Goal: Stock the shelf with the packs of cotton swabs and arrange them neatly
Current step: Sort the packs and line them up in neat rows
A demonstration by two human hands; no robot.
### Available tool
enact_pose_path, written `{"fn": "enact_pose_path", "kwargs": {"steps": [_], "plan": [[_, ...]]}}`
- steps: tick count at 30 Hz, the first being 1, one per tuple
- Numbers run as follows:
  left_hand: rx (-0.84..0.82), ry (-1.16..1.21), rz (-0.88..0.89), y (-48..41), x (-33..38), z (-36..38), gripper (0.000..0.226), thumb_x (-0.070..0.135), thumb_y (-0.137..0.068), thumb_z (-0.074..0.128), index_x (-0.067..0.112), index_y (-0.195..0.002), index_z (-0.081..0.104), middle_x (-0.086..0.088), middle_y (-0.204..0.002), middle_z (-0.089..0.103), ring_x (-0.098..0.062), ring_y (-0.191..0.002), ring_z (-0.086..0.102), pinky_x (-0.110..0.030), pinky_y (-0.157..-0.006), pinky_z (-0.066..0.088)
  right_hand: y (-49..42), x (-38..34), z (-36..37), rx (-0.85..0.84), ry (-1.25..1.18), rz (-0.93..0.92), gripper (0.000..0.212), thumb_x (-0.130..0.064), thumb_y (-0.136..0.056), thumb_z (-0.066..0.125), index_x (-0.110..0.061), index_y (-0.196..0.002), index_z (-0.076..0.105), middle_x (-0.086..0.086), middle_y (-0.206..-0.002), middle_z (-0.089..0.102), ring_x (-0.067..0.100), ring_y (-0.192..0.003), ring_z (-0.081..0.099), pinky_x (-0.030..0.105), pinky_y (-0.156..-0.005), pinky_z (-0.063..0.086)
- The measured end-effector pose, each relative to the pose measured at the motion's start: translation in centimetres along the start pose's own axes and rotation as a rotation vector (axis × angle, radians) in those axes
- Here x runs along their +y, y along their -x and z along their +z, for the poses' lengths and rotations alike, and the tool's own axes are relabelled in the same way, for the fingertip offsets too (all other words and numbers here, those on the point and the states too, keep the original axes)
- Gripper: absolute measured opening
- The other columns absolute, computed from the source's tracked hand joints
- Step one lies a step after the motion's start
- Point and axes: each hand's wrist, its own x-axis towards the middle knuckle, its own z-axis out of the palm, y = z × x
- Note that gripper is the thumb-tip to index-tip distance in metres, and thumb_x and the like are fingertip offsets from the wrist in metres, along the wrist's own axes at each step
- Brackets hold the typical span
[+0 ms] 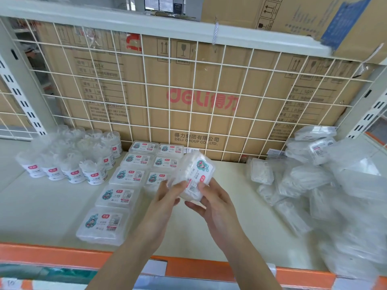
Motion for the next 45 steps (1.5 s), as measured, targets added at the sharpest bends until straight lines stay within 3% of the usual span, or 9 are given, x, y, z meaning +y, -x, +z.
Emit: {"fn": "enact_pose_path", "kwargs": {"steps": [5, 10, 17, 23, 27, 31, 36, 41, 45], "plan": [[0.005, -0.208, 0.002, 0.9, -0.3, -0.5, 0.081, 0.057, -0.054, 0.066, 0.042, -0.128, 0.037, 0.01, -0.122, 0.058, -0.003, -0.107, 0.059, -0.029, -0.095, 0.045, -0.1, 0.0, -1.3, 0.071, 0.007, -0.023, 0.039, -0.025, -0.076, 0.058, -0.009, -0.11, 0.068, 0.008, -0.099, 0.071, 0.018, -0.088, 0.066, 0.026, -0.071, 0.053], [0.162, -0.74, 0.237, 1.4, -0.9, -5.0, 0.056, 0.035, -0.086, 0.063, 0.034, -0.135, 0.036, 0.012, -0.132, 0.05, -0.004, -0.121, 0.047, -0.028, -0.103, 0.037, -0.1, 1.2, -2.9, 0.064, 0.262, 0.091, 0.011, -0.014, -0.083, 0.067, -0.01, -0.093, 0.071, 0.007, -0.081, 0.07, 0.015, -0.072, 0.064, 0.021, -0.062, 0.048], [0.12, -1.464, 0.317, -0.4, -0.6, -10.8, 0.081, 0.06, -0.078, 0.013, 0.019, -0.145, 0.036, -0.004, -0.151, 0.033, -0.024, -0.142, 0.023, -0.038, -0.115, 0.015, -1.4, 3.7, -1.6, 0.03, 0.579, 0.136, 0.015, -0.019, -0.082, 0.07, -0.005, -0.087, 0.068, 0.001, -0.082, 0.067, 0.009, -0.07, 0.061, 0.02, -0.061, 0.045], [-0.126, -1.59, 0.142, -1.5, -0.5, -12.1, 0.091, 0.06, -0.066, -0.012, 0.028, -0.15, 0.003, 0.003, -0.159, -0.004, -0.016, -0.146, -0.007, -0.031, -0.115, -0.004, -3.0, 5.1, 0.6, 0.109, 0.668, 0.048, 0.021, -0.023, -0.084, 0.069, -0.015, -0.1, 0.058, -0.005, -0.081, 0.058, 0.009, -0.068, 0.056, 0.012, -0.057, 0.044], [-0.145, -1.644, 0.138, -1.7, -0.9, -12.1, 0.092, 0.055, -0.063, -0.018, 0.03, -0.15, -0.003, 0.004, -0.158, -0.01, -0.014, -0.145, -0.01, -0.032, -0.115, -0.008, -2.9, 6.1, 1.3, 0.184, 0.7, -0.015, 0.026, -0.026, -0.086, 0.067, -0.022, -0.107, 0.053, -0.008, -0.087, 0.057, 0.011, -0.08, 0.056, 0.008, -0.064, 0.042], [-0.155, -1.65, 0.154, -1.9, -1.2, -12.0, 0.087, 0.053, -0.067, -0.018, 0.029, -0.15, -0.007, 0.004, -0.158, -0.013, -0.015, -0.145, -0.013, -0.034, -0.115, -0.01, -1.4, 7.1, 0.6, 0.117, 0.741, -0.046, 0.069, -0.026, -0.077, 0.076, -0.031, -0.135, 0.039, -0.013, -0.121, 0.046, 0.005, -0.108, 0.052, 0.016, -0.089, 0.044], [-0.156, -1.654, 0.145, -1.9, -1.4, -12.1, 0.069, 0.044, -0.083, -0.008, 0.028, -0.15, -0.008, 0.004, -0.158, -0.016, -0.015, -0.144, -0.015, -0.035, -0.115, -0.011, -0.2, 8.1, 0.3, 0.161, 0.977, -0.163, 0.079, -0.009, -0.073, 0.078, -0.036, -0.134, 0.036, -0.006, -0.116, 0.042, 0.008, -0.092, 0.055, 0.002, -0.081, 0.04], [-0.162, -1.654, 0.148, -1.9, -1.2, -12.1, 0.068, 0.039, -0.084, -0.003, 0.027, -0.15, -0.008, 0.003, -0.158, -0.015, -0.016, -0.144, -0.015, -0.035, -0.115, -0.01, -0.8, 8.9, 1.8, 0.209, 0.945, -0.228, 0.075, -0.003, -0.07, 0.077, -0.034, -0.129, 0.043, -0.002, -0.112, 0.045, 0.003, -0.085, 0.056, 0.005, -0.078, 0.044], [-0.167, -1.617, 0.143, -1.8, -1.1, -12.1, 0.07, 0.039, -0.08, -0.005, 0.028, -0.15, -0.006, 0.002, -0.158, -0.014, -0.015, -0.144, -0.014, -0.036, -0.116, -0.009, -1.1, 9.4, 3.4, 0.248, 1.022, -0.238, 0.076, -0.01, -0.071, 0.08, -0.025, -0.135, 0.043, 0.003, -0.12, 0.044, 0.012, -0.094, 0.056, 0.029, -0.087, 0.052]]}}
